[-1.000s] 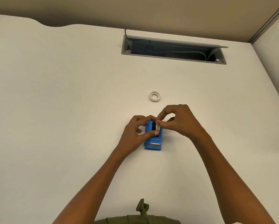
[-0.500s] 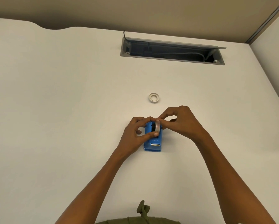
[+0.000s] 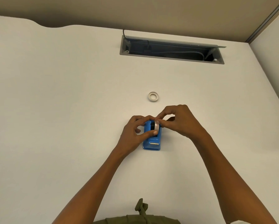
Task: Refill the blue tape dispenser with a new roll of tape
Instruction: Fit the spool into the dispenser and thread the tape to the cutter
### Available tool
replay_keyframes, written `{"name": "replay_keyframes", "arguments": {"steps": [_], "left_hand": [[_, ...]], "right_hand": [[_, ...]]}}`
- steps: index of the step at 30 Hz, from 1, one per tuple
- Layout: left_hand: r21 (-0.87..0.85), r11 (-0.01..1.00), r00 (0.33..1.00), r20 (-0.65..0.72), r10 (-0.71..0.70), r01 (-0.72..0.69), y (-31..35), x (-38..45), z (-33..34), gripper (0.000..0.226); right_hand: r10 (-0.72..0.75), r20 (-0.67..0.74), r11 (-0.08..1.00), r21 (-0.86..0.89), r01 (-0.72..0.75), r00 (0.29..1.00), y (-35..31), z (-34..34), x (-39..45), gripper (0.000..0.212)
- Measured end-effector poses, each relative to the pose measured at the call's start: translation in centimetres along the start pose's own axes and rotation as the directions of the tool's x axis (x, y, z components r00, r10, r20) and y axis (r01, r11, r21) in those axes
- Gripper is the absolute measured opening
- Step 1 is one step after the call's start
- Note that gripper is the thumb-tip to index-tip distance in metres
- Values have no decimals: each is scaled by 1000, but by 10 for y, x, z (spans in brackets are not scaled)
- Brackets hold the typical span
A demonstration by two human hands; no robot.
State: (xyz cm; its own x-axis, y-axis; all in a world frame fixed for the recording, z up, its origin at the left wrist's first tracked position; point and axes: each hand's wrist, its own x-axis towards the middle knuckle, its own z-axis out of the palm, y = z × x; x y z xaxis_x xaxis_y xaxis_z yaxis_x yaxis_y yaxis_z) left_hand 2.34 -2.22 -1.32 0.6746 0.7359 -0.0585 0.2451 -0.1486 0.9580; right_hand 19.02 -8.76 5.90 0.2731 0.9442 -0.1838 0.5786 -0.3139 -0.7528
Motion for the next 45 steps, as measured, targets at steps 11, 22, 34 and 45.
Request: {"name": "replay_keyframes", "arguments": {"steps": [11, 22, 34, 45], "left_hand": [[-17, 1000, 1000, -5, -17, 17, 1, 0, 1, 37], [10, 1000, 1000, 13, -6, 6, -2, 0, -1, 40], [-8, 1000, 1000, -5, -2, 2, 0, -1, -1, 41], [-5, 1000, 1000, 10, -14, 14, 1, -1, -1, 37]], "right_hand": [[-16, -24, 996, -93, 13, 1000, -3, 5, 3, 7], [26, 23, 999, -47, -25, 999, -7, 1, 2, 10], [3, -20, 998, -63, -4, 1000, -7, 4, 3, 5], [57, -32, 998, -30, -57, 998, -12, 0, -2, 7]]}}
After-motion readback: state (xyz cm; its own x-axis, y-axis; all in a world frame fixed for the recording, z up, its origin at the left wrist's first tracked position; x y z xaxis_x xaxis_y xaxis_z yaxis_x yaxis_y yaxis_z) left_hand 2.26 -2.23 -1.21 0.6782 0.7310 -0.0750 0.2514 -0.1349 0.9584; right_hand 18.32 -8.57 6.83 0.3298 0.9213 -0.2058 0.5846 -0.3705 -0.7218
